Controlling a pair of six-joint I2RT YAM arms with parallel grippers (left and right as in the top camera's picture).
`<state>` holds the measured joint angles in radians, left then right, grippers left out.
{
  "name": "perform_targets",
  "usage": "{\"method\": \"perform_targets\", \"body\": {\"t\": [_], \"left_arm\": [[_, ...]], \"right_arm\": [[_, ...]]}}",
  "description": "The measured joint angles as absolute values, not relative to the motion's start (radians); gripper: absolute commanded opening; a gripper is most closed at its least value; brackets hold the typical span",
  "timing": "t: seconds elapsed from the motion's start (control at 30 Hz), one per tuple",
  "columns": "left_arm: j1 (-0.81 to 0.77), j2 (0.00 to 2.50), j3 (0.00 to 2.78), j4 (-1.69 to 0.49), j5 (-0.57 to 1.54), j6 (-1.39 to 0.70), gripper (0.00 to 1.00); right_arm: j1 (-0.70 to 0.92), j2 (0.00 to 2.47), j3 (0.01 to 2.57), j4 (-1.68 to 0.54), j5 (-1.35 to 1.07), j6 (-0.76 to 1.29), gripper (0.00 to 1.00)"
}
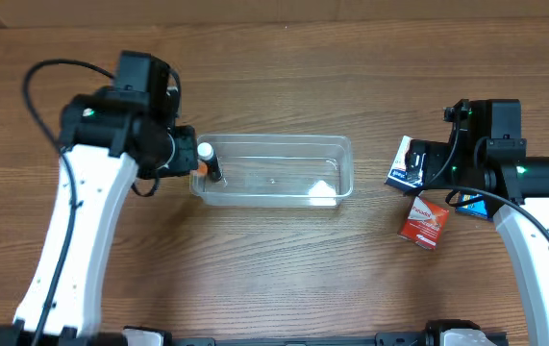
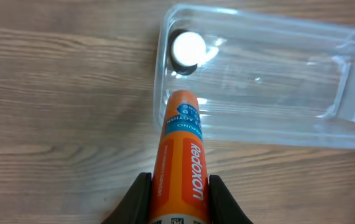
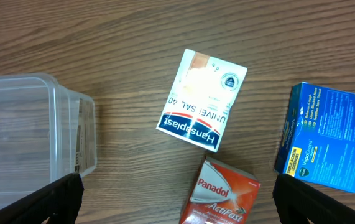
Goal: Pack container
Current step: 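Place the orange bottle into the container beside the dark bottle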
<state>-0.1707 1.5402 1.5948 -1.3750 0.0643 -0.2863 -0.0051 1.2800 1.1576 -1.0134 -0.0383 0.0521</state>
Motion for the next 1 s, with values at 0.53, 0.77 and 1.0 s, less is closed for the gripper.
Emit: {"method": "perform_targets", "body": {"t": [0.53,0.77,1.0], "left_arm": [[-0.188,1.725,1.507,-1.248,0.065,-0.286,0.14],[-0.202,1.785,1.507,-1.253,0.064,-0.286,0.27],[-0.213,1.804,1.507,-1.254,0.068,-0.29,0.5]], "right_arm": [[-0.005,1.28,1.158,-1.013,-0.045,0.053,1.0],[-0.005,1.28,1.158,-1.014,-0.044,0.052,1.0],[-0.005,1.28,1.158,-1.013,-0.045,0.052,1.0]]}}
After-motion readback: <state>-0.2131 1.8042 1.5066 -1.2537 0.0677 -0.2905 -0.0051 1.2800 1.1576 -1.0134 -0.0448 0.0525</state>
